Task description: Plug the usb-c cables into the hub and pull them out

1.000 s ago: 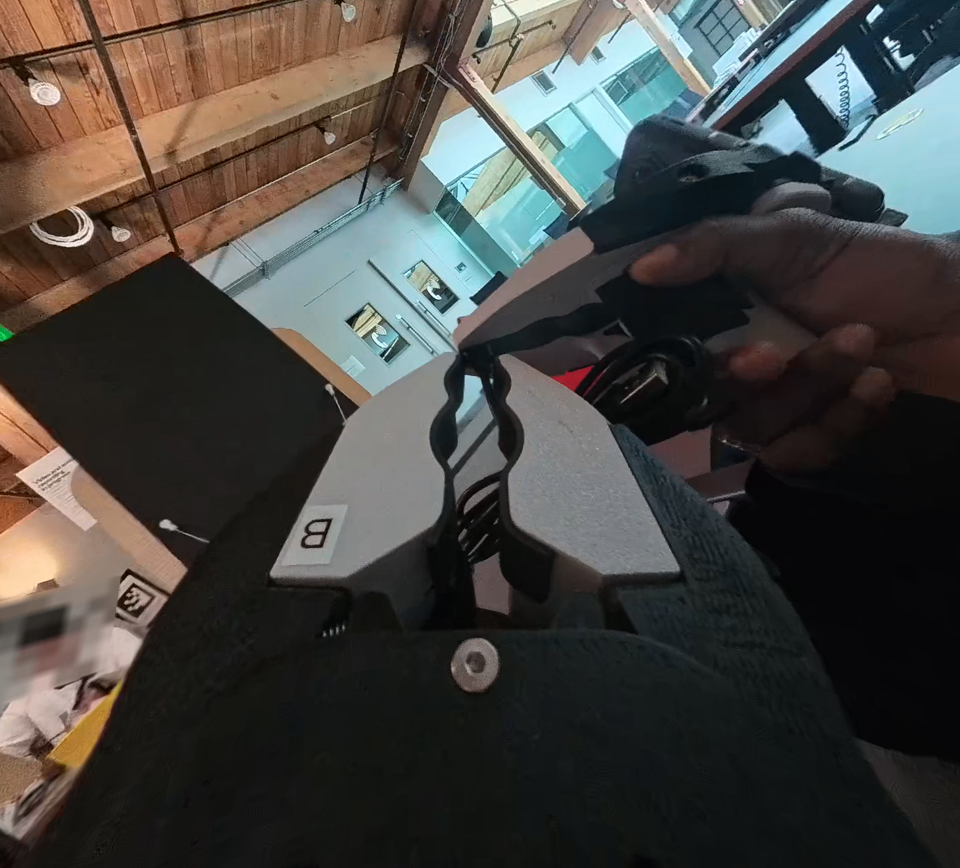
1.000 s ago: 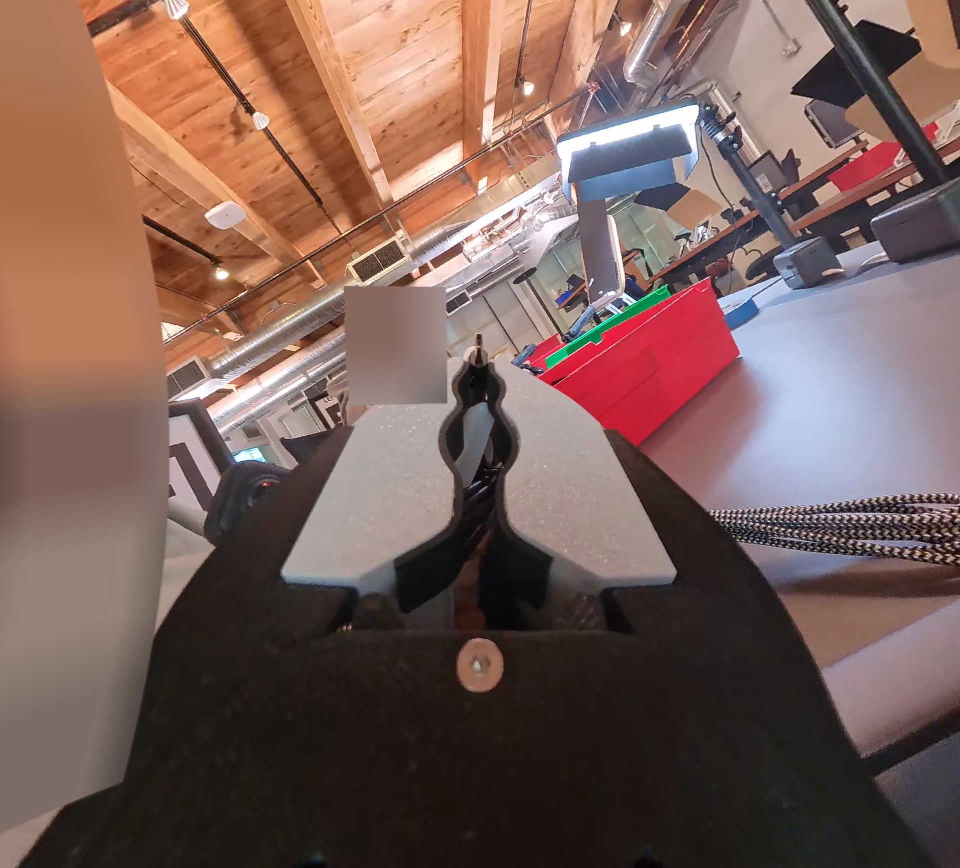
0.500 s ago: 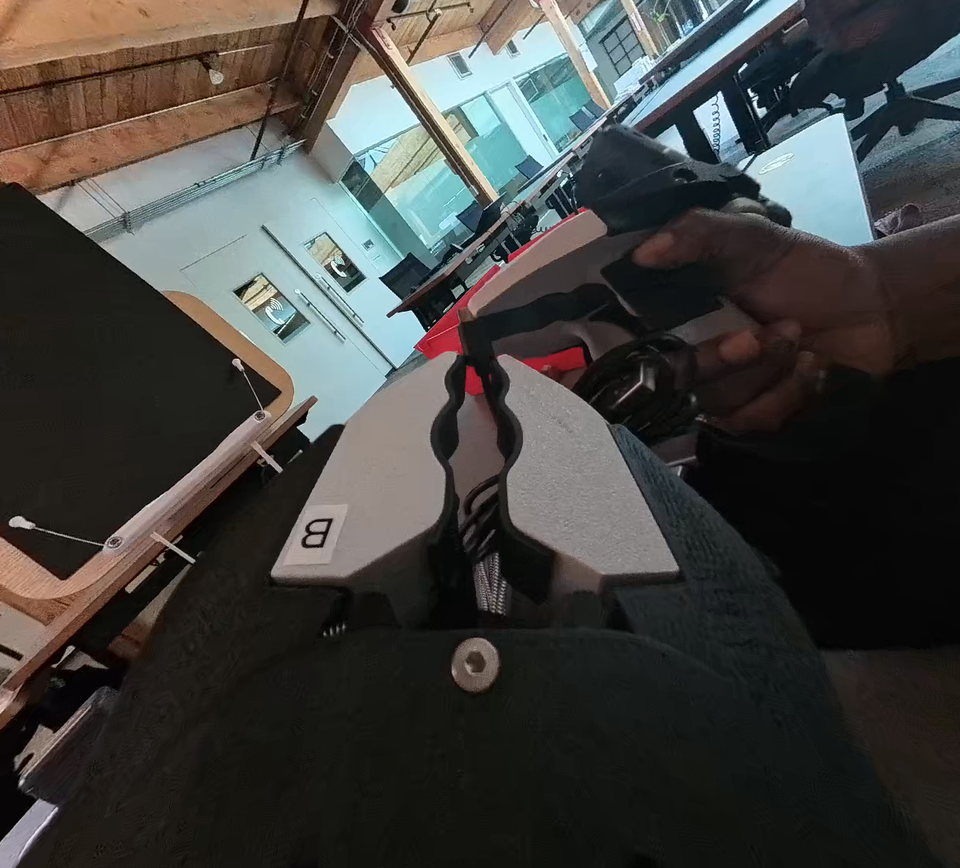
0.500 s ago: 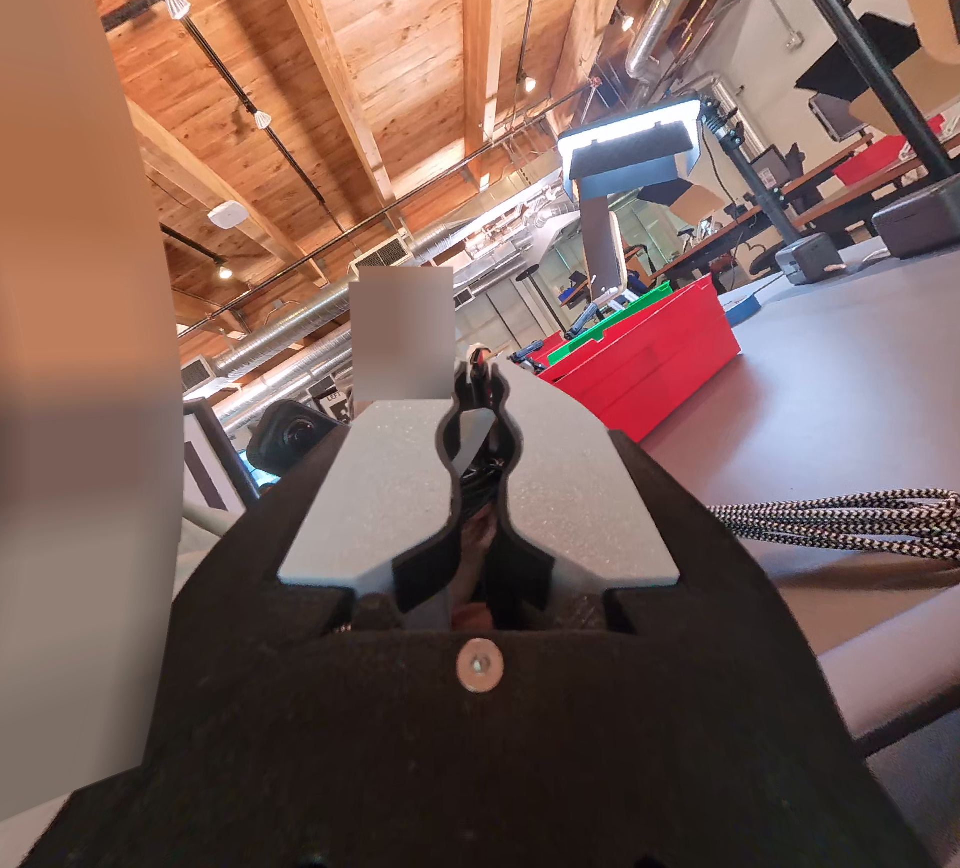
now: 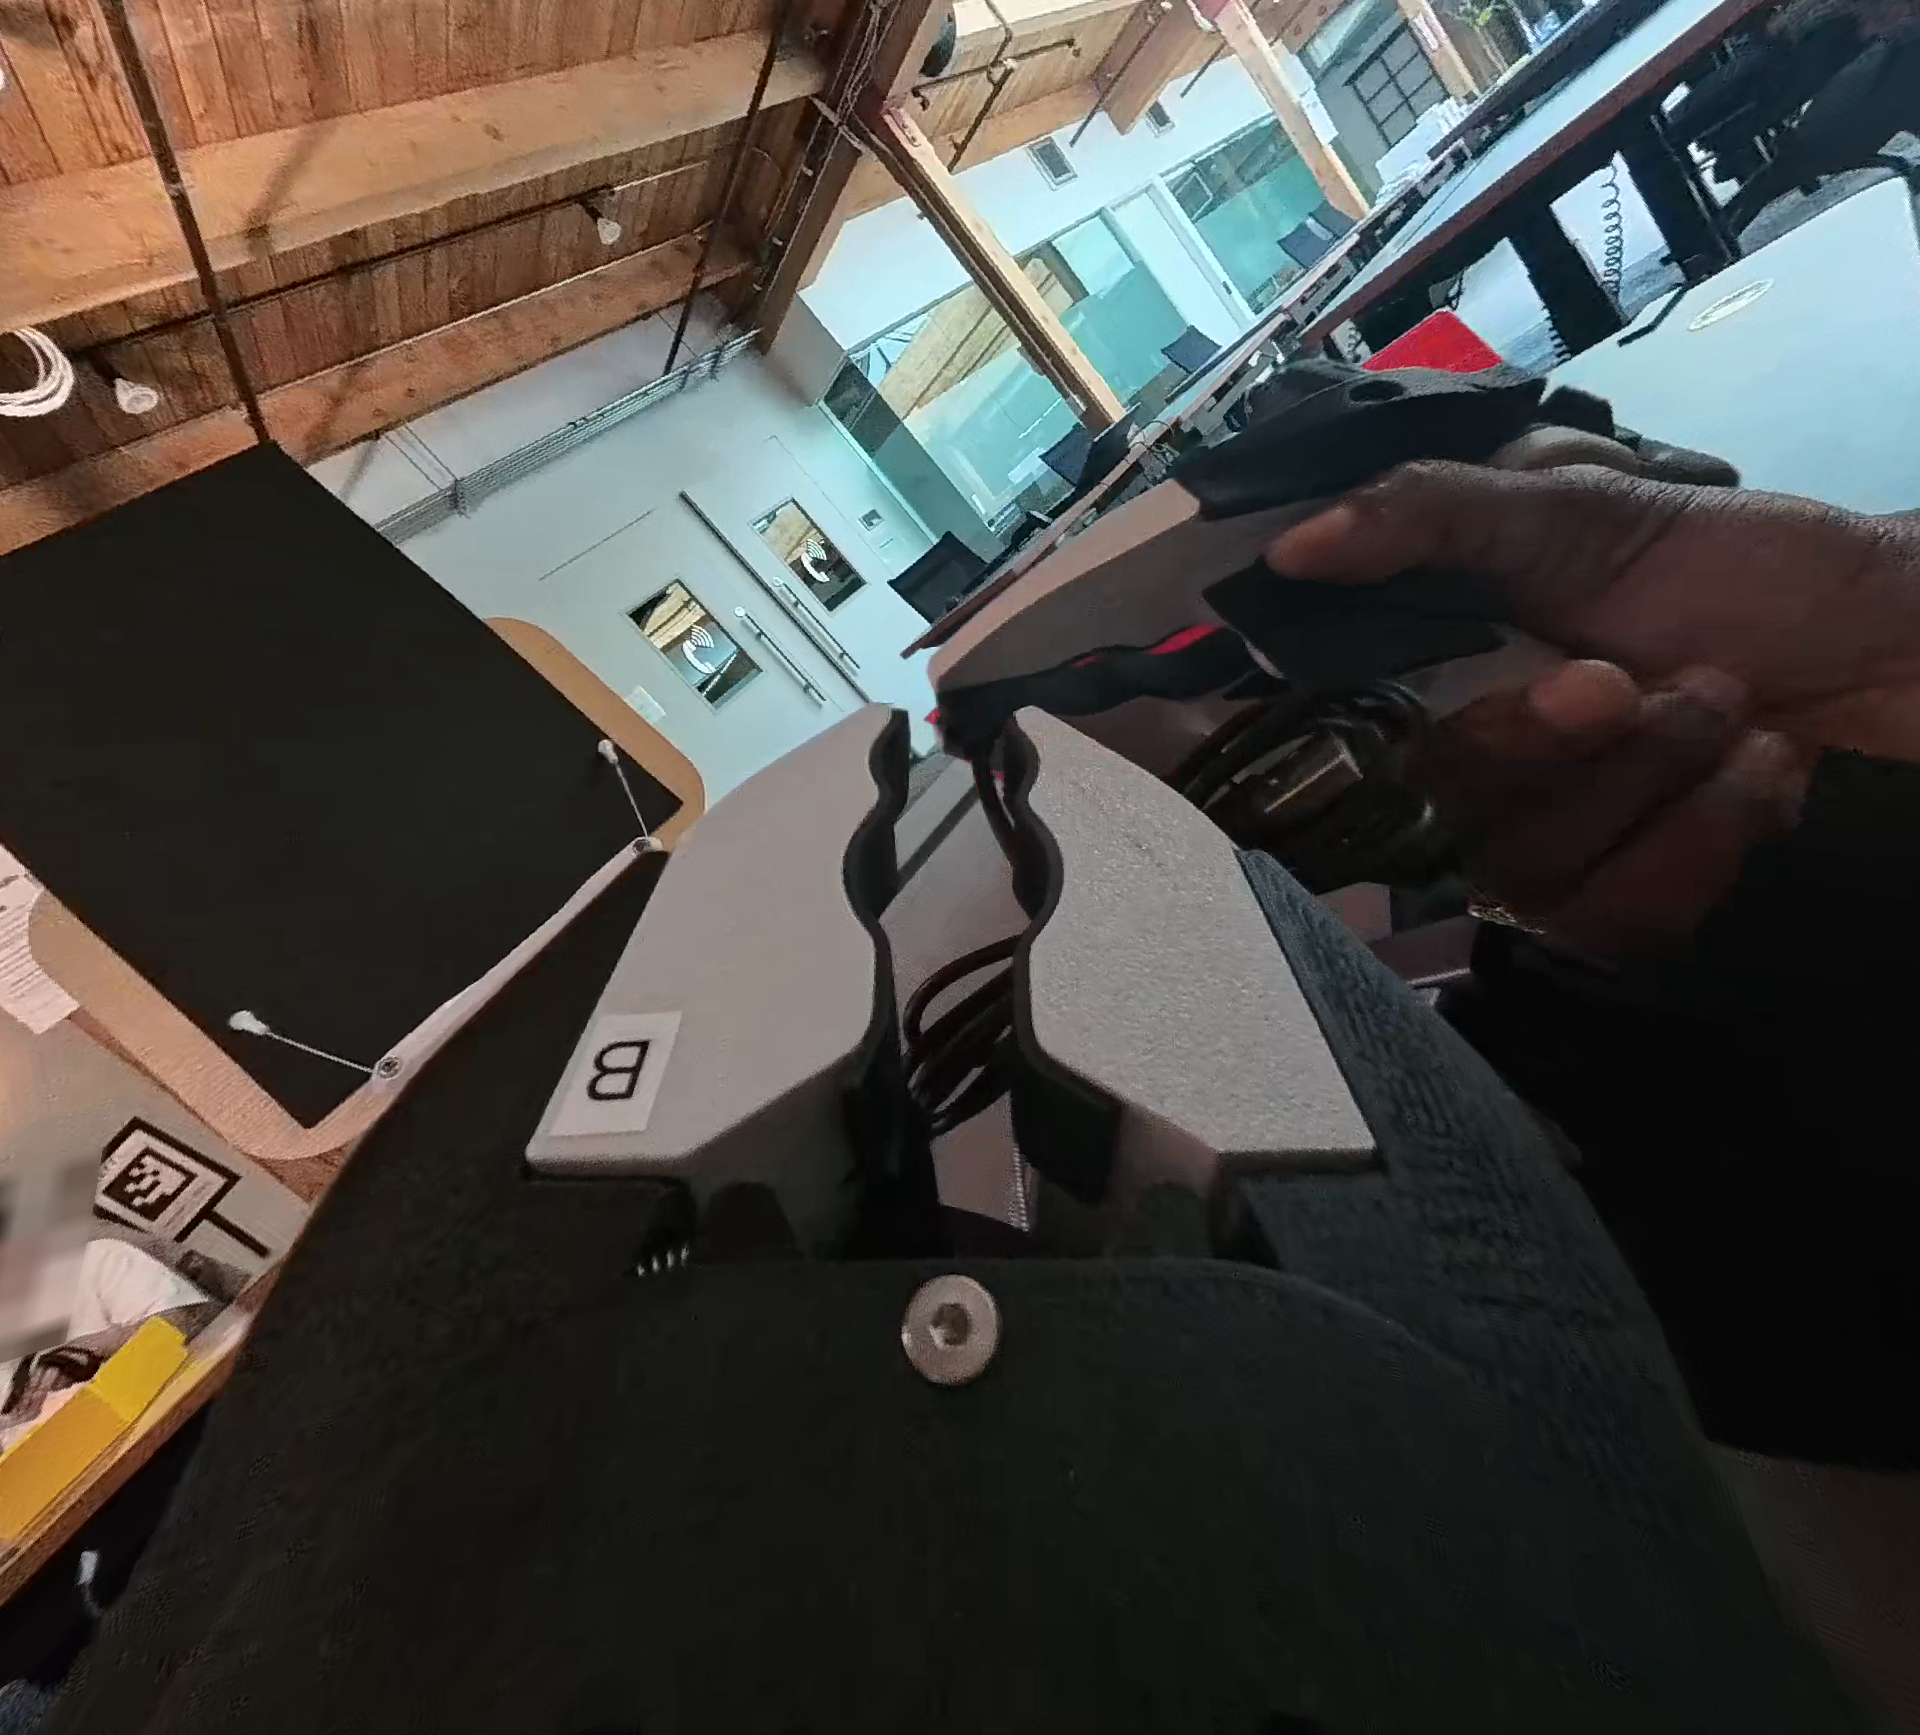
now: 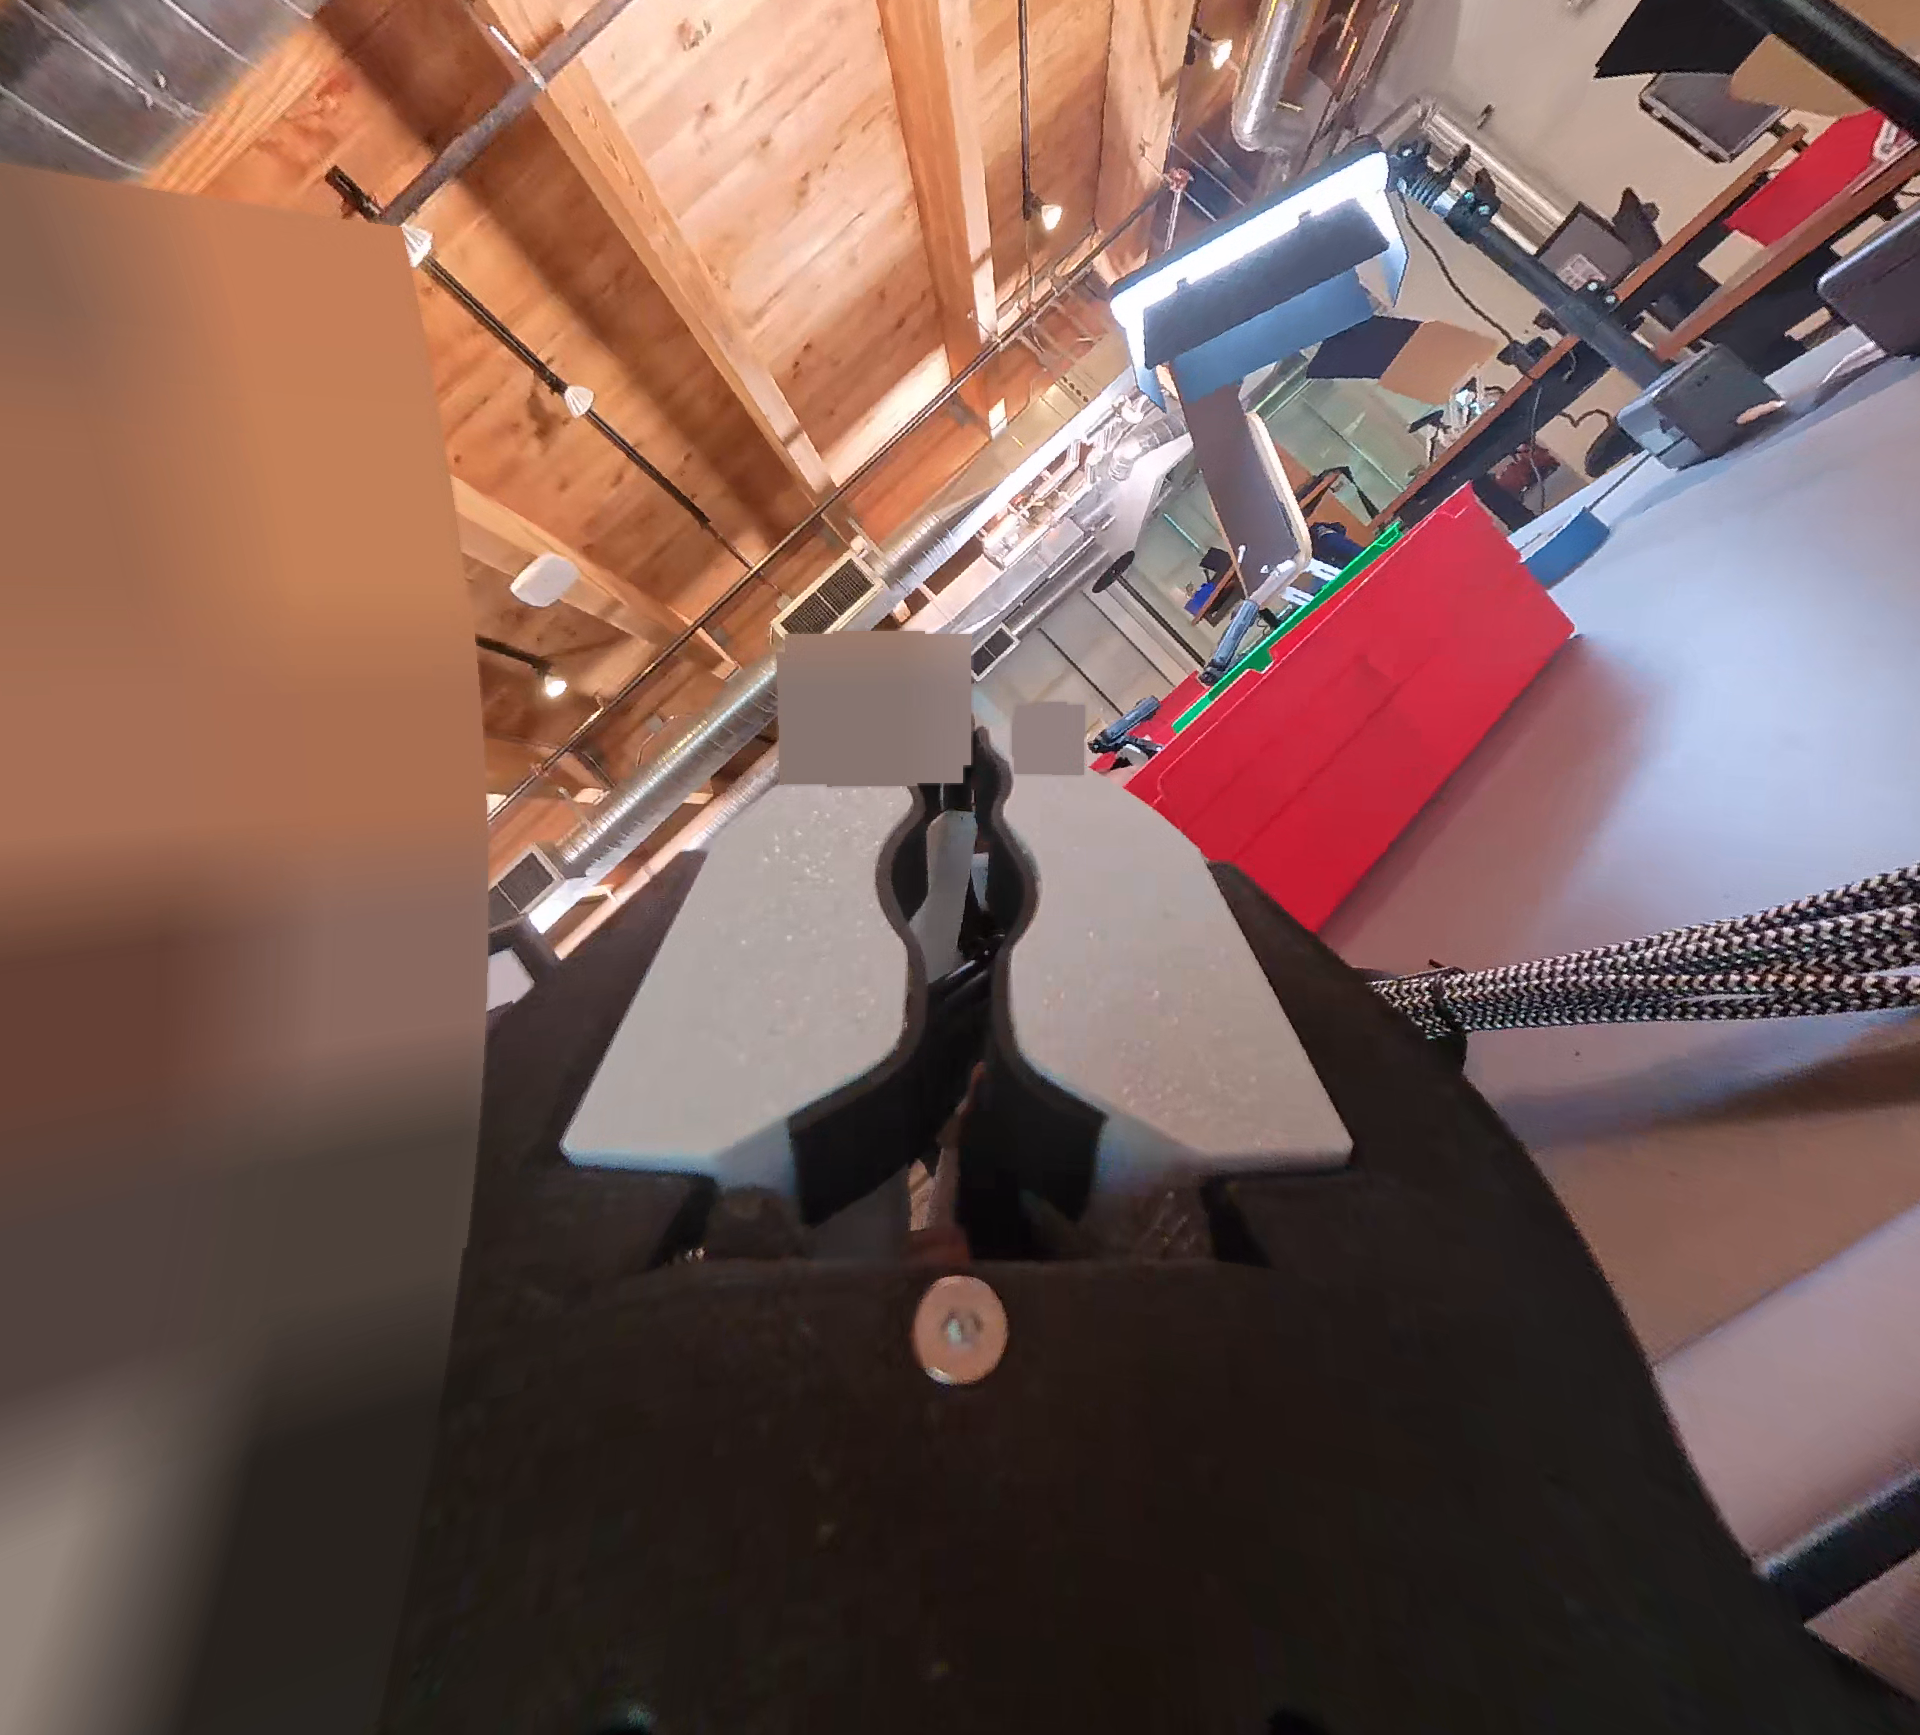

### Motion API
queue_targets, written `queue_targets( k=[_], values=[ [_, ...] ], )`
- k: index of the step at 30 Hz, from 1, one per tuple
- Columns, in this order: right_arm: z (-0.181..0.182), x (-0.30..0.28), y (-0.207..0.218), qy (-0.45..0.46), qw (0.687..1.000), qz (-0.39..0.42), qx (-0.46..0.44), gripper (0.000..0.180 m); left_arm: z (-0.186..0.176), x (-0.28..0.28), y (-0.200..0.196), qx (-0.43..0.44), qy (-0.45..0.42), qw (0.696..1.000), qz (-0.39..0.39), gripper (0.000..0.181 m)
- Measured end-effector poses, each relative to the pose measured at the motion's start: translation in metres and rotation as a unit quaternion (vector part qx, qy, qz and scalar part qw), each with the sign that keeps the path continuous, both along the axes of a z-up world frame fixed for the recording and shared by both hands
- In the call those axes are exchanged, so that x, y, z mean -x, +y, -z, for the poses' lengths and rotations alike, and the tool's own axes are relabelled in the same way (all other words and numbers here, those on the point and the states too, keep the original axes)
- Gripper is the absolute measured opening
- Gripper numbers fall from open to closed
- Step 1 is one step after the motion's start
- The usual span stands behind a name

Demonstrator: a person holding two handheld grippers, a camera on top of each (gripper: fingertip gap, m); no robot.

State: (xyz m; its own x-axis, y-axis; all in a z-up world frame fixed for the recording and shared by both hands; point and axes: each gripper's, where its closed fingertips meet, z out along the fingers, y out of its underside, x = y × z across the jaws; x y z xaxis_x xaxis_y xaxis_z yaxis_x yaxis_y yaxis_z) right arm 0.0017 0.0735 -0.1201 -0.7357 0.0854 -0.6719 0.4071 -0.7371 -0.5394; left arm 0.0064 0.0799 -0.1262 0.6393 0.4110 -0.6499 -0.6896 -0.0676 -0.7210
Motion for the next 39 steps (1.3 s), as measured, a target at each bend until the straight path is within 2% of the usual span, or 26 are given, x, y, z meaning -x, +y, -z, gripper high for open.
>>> queue_targets(
  k=[1,23,31,33,35,36,37,39],
  values=[
    [0.0,0.0,0.0,-0.004,1.0,0.001,0.006,0.005,0.0,0.0,0.0,0.001,0.003,1.0,-0.003,0.016],
    [-0.002,-0.004,-0.002,-0.005,0.999,-0.009,0.042,0.005,0.002,0.001,0.002,0.001,0.0,1.0,-0.007,0.012],
    [-0.005,-0.006,-0.004,-0.004,0.999,-0.025,0.031,0.005,0.0,0.0,-0.002,0.002,-0.035,0.999,0.026,0.009],
    [-0.012,-0.008,0.002,-0.005,0.999,-0.034,0.013,0.018,-0.009,0.005,-0.01,-0.014,-0.059,0.998,0.033,0.009],
    [-0.018,-0.009,0.014,0.0,0.999,-0.03,-0.044,0.031,-0.014,0.015,-0.02,-0.022,-0.092,0.995,0.034,0.008],
    [-0.013,-0.008,0.019,0.002,0.994,-0.015,-0.112,0.038,-0.017,0.02,-0.025,-0.03,-0.111,0.993,0.037,0.007],
    [-0.001,-0.004,0.024,0.0,0.979,0.011,-0.205,0.044,-0.02,0.024,-0.03,-0.042,-0.127,0.99,0.041,0.007],
    [0.036,0.006,0.043,-0.024,0.913,0.072,-0.401,0.057,-0.024,0.025,-0.035,-0.058,-0.149,0.985,0.061,0.005]
  ],
)
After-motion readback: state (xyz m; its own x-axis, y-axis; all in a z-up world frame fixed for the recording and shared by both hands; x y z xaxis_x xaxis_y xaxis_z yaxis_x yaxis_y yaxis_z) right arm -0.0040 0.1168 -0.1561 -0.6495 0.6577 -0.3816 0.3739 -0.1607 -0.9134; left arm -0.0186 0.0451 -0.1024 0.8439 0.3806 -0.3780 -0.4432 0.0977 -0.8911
